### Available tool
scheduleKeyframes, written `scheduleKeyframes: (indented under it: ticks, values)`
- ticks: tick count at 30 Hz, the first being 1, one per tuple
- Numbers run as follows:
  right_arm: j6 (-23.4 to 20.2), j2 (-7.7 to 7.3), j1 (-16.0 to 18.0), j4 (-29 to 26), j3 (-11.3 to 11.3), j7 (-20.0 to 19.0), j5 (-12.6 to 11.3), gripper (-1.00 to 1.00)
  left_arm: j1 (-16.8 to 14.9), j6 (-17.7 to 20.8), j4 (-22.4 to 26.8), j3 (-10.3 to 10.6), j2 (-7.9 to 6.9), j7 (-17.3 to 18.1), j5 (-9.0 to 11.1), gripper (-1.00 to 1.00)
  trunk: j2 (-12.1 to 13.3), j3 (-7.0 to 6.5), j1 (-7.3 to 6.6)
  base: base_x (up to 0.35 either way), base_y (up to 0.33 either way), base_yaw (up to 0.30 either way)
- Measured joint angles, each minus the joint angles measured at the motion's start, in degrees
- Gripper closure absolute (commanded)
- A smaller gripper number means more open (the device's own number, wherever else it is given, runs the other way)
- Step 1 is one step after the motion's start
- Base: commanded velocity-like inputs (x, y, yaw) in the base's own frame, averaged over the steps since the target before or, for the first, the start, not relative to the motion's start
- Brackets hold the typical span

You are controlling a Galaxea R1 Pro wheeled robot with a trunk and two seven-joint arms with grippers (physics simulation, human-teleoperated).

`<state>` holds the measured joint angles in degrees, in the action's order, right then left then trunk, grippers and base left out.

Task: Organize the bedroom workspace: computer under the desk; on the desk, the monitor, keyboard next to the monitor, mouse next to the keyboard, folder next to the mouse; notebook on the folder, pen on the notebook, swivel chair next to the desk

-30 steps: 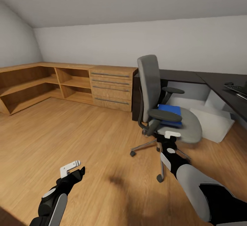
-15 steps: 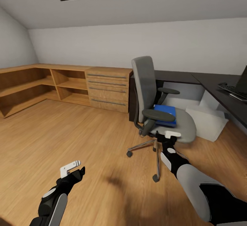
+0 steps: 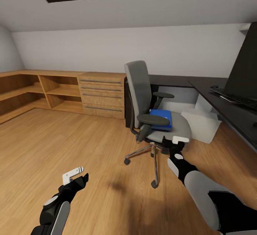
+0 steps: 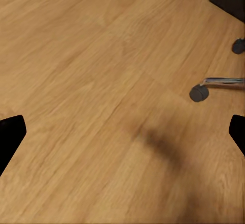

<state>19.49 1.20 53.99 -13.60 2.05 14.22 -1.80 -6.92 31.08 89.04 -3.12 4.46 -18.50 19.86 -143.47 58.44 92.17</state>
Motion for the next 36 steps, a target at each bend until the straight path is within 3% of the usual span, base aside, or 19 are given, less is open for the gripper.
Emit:
scheduleKeyframes:
  ticks: [19,24,29,30,36]
  values:
    - [-0.2,-0.04,-0.1,0.1,0.2,-0.7,-1.0,-1.00,0.0,0.0,0.2,-0.2,-0.07,0.1,0.0,-1.00,0.0,-1.21,0.00,0.000,0.000,-0.202]
    - [-0.2,-0.32,-0.1,0.1,0.2,-0.9,-11.1,-1.00,0.0,0.0,0.4,-0.4,-0.09,0.2,0.1,-1.00,0.0,-1.38,0.00,0.000,0.000,-0.136]
    - [-0.3,-0.16,-0.1,0.2,0.2,-1.1,-18.3,-1.00,0.0,0.0,0.4,-0.4,-0.09,0.2,0.1,-1.00,0.0,-1.41,0.00,0.000,0.000,-0.024]
    - [-0.4,-0.06,-0.1,0.2,0.1,-1.3,-21.1,-1.00,0.0,0.0,0.4,-0.4,-0.09,0.2,0.1,-1.00,0.0,-1.41,0.00,0.000,0.000,-0.004]
    - [-2.6,-0.26,-0.1,0.0,0.2,-1.4,-26.3,-1.00,0.0,0.0,0.4,-0.4,-0.10,0.2,0.1,-1.00,0.0,-1.41,0.00,0.000,0.000,-0.001]
